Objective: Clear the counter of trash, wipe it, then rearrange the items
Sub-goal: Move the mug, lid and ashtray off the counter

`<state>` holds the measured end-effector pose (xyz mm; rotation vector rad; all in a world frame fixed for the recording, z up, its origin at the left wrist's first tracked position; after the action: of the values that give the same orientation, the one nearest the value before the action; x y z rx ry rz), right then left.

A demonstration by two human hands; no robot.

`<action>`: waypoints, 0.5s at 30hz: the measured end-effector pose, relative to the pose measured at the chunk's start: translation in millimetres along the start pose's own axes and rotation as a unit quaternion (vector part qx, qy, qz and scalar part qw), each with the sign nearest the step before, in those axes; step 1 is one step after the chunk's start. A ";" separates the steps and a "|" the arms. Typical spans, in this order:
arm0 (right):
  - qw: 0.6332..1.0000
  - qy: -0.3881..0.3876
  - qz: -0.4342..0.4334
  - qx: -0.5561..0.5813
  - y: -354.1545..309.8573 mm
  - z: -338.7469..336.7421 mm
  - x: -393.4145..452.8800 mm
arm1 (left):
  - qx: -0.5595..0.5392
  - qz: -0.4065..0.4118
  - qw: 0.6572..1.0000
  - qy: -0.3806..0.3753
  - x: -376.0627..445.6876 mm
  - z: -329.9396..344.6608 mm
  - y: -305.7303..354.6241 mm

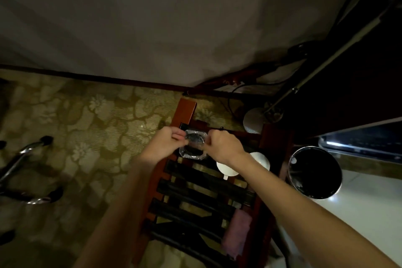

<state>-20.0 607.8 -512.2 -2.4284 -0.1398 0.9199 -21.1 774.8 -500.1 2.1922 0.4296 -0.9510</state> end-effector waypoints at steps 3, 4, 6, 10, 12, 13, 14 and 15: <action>0.999 0.014 -0.036 -0.023 -11.0 -43.4 -35.4 | 0.033 0.031 0.999 0.007 -38.5 -19.2 38.2; 0.999 0.015 -0.044 -0.028 -14.1 -57.0 -48.1 | 0.041 0.039 0.998 0.008 -52.6 -24.4 50.9; 0.997 0.016 -0.063 -0.050 -20.6 -80.2 -72.4 | 0.059 0.055 0.997 0.006 -78.3 -31.2 73.2; 0.989 0.037 -0.103 -0.097 -34.8 -131.4 -128.7 | 0.103 0.086 0.991 0.011 -135.2 -39.0 116.2; 0.983 0.049 -0.127 -0.121 -42.6 -155.1 -156.0 | 0.120 0.101 0.987 0.020 -159.4 -42.4 137.7; 0.980 0.053 -0.137 -0.133 -45.8 -166.8 -170.5 | 0.132 0.112 0.985 0.025 -171.7 -43.9 149.6; 0.977 0.060 -0.147 -0.144 -48.6 -179.5 -184.9 | 0.148 0.127 0.980 0.030 -182.9 -45.0 162.6; 0.974 0.068 -0.155 -0.152 -51.3 -192.3 -198.7 | 0.166 0.143 0.975 0.035 -193.2 -46.7 175.6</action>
<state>-43.6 511.1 -249.2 -2.6348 -0.6321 0.6250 -33.7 680.4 -252.6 2.5072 -0.0225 -0.8339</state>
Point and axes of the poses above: each hand's wrist, its own x-axis towards the middle knuckle, its own z-axis out of the palm, y = z × x, the point moved 3 cm from there along x, towards the middle knuckle, and after that the axes turned 4 degrees about -z, right-handed, at the moved point
